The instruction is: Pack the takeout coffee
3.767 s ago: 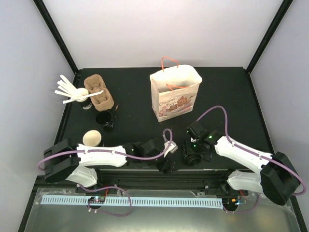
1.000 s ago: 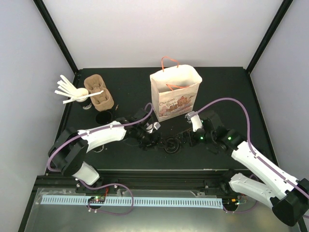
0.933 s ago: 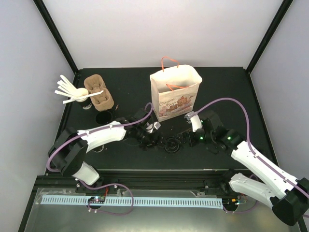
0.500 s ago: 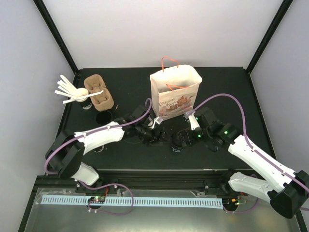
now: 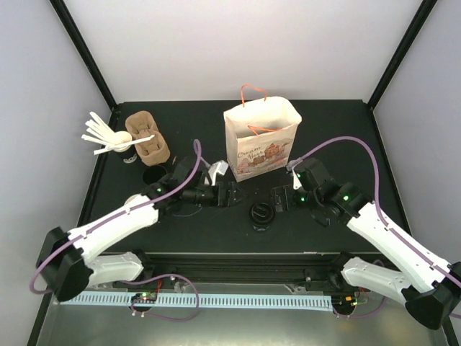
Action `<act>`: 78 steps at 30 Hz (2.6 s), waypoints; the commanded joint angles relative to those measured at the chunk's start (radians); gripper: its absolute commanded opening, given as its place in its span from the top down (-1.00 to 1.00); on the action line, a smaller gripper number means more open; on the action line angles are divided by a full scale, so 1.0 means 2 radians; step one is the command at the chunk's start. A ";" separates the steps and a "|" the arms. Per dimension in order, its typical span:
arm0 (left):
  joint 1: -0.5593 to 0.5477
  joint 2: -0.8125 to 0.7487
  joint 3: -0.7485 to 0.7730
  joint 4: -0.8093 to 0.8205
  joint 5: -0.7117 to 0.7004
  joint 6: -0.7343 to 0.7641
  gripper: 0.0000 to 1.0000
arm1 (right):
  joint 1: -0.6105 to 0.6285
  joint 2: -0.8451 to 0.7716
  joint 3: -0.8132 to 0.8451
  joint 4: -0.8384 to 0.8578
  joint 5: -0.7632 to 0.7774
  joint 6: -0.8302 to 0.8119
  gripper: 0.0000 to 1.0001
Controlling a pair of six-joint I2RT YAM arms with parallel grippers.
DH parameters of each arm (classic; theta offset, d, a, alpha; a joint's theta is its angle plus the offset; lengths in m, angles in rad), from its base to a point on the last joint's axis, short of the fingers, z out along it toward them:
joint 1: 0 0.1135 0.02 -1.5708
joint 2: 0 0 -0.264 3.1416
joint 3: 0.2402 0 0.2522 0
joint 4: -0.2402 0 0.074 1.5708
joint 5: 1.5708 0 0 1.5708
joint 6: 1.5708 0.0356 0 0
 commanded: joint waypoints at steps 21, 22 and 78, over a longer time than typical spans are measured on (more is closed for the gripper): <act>0.012 -0.088 -0.125 0.078 -0.063 0.039 -0.40 | 0.162 0.200 0.111 -0.079 0.101 0.180 -0.80; 0.011 -0.084 -0.129 0.089 -0.058 0.036 -0.39 | 0.162 0.201 0.110 -0.079 0.104 0.185 -0.80; -0.008 0.126 -0.137 0.274 0.044 -0.012 0.20 | 0.140 0.248 0.080 -0.049 0.096 0.207 -0.60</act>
